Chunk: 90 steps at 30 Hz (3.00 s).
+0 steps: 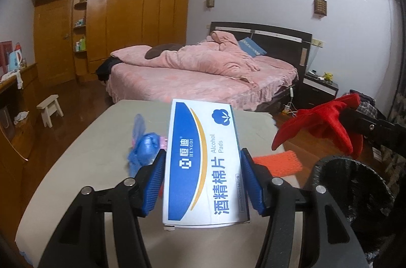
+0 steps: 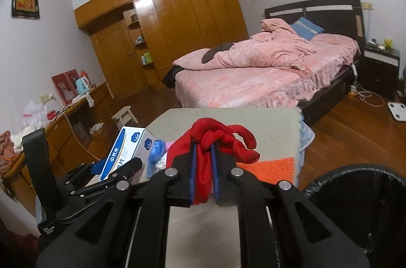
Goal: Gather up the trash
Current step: 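Carry the box and red cloth over the bin and open both grippers, then grasp the blue plastic bag with the left gripper while the right gripper grasps the pink cloth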
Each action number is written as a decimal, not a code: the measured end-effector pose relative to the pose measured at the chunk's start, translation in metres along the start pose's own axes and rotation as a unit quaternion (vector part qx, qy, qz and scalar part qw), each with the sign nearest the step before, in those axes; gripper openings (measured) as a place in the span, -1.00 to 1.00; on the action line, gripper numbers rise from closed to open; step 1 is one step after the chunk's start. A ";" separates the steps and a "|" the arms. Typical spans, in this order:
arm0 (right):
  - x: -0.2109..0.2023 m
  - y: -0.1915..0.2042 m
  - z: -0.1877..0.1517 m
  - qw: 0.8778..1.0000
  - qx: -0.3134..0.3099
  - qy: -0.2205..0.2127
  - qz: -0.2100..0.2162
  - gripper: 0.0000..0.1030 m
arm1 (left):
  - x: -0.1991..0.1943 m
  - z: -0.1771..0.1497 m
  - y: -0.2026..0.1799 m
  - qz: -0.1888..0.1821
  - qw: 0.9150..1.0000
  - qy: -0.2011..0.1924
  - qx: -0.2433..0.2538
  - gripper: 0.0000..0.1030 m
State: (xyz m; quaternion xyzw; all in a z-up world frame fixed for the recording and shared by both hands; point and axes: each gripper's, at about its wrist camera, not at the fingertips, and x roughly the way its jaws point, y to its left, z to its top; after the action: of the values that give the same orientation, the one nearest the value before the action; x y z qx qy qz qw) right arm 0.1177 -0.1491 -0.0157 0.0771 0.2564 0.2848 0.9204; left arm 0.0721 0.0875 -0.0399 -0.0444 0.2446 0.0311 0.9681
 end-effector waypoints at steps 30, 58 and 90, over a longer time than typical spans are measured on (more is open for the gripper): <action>-0.112 -0.152 -0.082 0.967 0.067 0.032 -0.245 -0.55 | 0.029 -0.026 -0.211 -0.220 0.970 0.052 0.088 0.12; 0.016 -0.038 -0.038 0.989 0.013 0.004 -0.147 0.87 | 0.032 -0.013 0.007 0.029 0.999 0.013 0.021 0.77; 0.193 0.015 -0.092 0.974 -0.062 0.191 -0.101 -0.13 | 0.072 -0.051 0.092 0.080 0.994 0.071 -0.035 0.74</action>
State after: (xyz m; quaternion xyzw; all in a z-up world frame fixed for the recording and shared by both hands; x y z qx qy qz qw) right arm 0.1994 -0.0281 -0.1726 -0.0622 0.4162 0.2154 0.8812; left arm 0.1038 0.1767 -0.1252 -0.0603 0.3147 0.1138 0.9404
